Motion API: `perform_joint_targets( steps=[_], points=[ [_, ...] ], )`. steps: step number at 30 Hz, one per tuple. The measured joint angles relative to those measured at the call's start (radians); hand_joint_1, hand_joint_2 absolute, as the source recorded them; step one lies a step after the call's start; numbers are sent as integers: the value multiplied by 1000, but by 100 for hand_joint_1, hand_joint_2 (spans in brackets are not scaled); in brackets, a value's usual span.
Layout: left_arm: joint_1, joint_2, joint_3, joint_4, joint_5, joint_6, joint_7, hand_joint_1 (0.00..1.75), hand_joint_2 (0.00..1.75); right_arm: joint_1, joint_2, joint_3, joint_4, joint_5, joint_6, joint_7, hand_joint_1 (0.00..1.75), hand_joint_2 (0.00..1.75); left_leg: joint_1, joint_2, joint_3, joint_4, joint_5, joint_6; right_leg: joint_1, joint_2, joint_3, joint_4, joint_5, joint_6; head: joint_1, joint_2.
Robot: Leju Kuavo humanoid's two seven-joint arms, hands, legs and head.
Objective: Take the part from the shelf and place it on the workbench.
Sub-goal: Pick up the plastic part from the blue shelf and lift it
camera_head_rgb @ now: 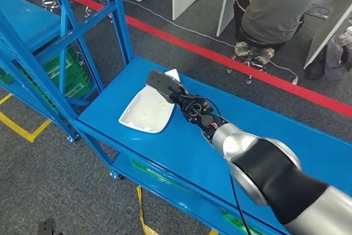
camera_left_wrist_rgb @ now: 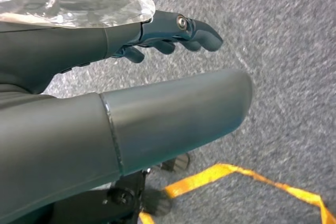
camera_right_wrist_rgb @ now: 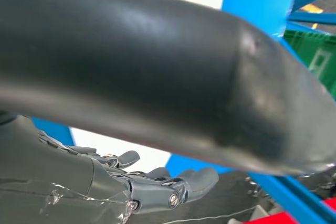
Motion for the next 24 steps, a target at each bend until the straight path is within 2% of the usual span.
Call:
perform_joint_targets(
  steps=[2, 3, 4, 5, 7, 8, 9, 10, 11, 12, 14, 15, 16, 17, 18, 19, 20, 22, 23, 24],
  points=[
    [-1, 0, 0, 0, 0, 1, 0, 0, 0, 3, 0, 2, 0, -3, 0, 1, 0, 0, 1, -11, 1, 0, -1, 1, -1, 1, -75, 145, -48, 2, 4, 0],
    [-1, 0, 0, 0, -1, 1, 0, 0, 0, 7, 0, 3, 0, -4, 0, 2, 0, 0, 2, -20, 2, 1, -1, 0, -2, 1, -97, 178, -47, 3, 4, 0],
    [-1, 0, 0, 0, -2, 1, 0, 0, 0, 10, 0, 4, 0, -4, 0, 3, 0, 0, 3, -31, 3, 2, -3, -2, -4, 2, -100, 170, -25, 3, 5, 0],
    [0, 0, 0, 0, -2, 1, 0, 0, 0, 11, 0, 4, 0, -5, 0, 4, 0, 0, 5, -43, 5, 4, -5, -6, -6, 6, -84, 120, 13, 3, 6, 0],
    [-1, -1, 0, 0, -4, 1, 0, 0, 0, 10, 0, 4, 0, -6, 0, 5, 0, 0, 8, -65, 6, 11, -12, -18, -13, 46, -24, -19, 85, 3, 5, 0],
    [-3, -1, 0, 0, -4, 1, 0, 0, 0, 10, 0, 4, 0, -7, 0, 5, 0, 0, 9, -75, 1, 15, -14, -25, -15, 67, 0, -69, 99, 4, 4, 0],
    [-4, -1, 0, 0, -5, 1, 0, 0, 0, 11, 1, 5, 0, -7, 1, 5, 0, 0, 12, -84, -4, 18, -13, -32, -15, 83, 14, -94, 100, 4, 2, 0],
    [-5, -2, 0, 0, -6, 1, 0, 0, 0, 12, 2, 6, 0, -7, 2, 5, 0, 0, 15, -94, -10, 19, -11, -40, -12, 84, 19, -98, 94, 2, 1, 0],
    [-5, -2, 0, 0, -6, 1, 0, 0, 0, 13, 4, 6, -1, -7, 3, 5, 0, 0, 18, -106, -14, 18, -8, -47, -10, 73, 20, -101, 90, -4, 2, 0],
    [-3, -2, 0, 0, -6, 1, 1, 0, 0, 12, 5, 7, -1, -7, 4, 5, 0, 0, 20, -104, -16, 22, -11, -53, -9, 61, 23, -103, 91, -9, 3, 0],
    [-3, -3, 0, 1, -7, 2, 1, 0, 0, 7, 7, 8, -2, -7, 5, 5, 0, 0, 18, -61, -48, 81, -40, -62, -10, 36, 31, -110, 91, -24, -4, 0],
    [-4, -4, 0, 1, -7, 2, 1, 0, 0, 5, 7, 8, -3, -7, 6, 4, 0, 0, 17, -30, -82, 145, -67, -64, -8, 23, 33, -112, 90, -30, -8, 0],
    [-6, -4, 0, 1, -7, 2, 1, 0, 0, 4, 7, 9, -3, -7, 8, 4, 0, 0, 16, -8, -125, 220, -95, -65, -5, 10, 33, -113, 89, -35, -13, 0],
    [-7, -5, 0, 1, -7, 2, 1, 0, 0, 6, 7, 9, -3, -7, 10, 5, 0, 0, 16, 2, -164, 286, -114, -67, -1, -3, 33, -113, 88, -37, -14, 0],
    [-7, -5, 0, 1, -7, 2, 1, 0, 0, 8, 8, 10, -3, -7, 13, 5, 0, 0, 16, 7, -190, 323, -117, -67, 1, -16, 34, -112, 86, -39, -14, 0],
    [-6, -5, 0, 1, -7, 2, 1, 0, 0, 9, 8, 10, -3, -8, 16, 5, 0, 0, 16, 9, -193, 317, -100, -66, 3, -28, 35, -112, 84, -39, -14, 0],
    [-5, -5, 0, 1, -8, 2, 1, 0, 0, 10, 8, 11, -3, -10, 18, 5, 0, 0, 16, 13, -175, 271, -67, -64, 4, -40, 38, -112, 82, -39, -14, 0],
    [-6, -5, 0, 1, -9, 2, 1, 0, 0, 8, 9, 14, -3, -23, 21, 5, 0, 0, 11, 43, -101, 122, 1, -57, 8, -60, 44, -111, 75, -33, -15, 0],
    [-8, -5, 0, 1, -10, 2, 1, 0, 0, 6, 9, 16, -4, -33, 21, 5, 0, 0, 8, 56, -73, 66, 19, -52, 11, -67, 46, -111, 71, -28, -13, 0],
    [-9, -5, 0, 1, -11, 2, 1, 0, 0, 5, 9, 20, -4, -43, 21, 6, 0, 0, 3, 63, -58, 35, 25, -47, 14, -75, 49, -111, 67, -23, -11, 0]
  ],
)
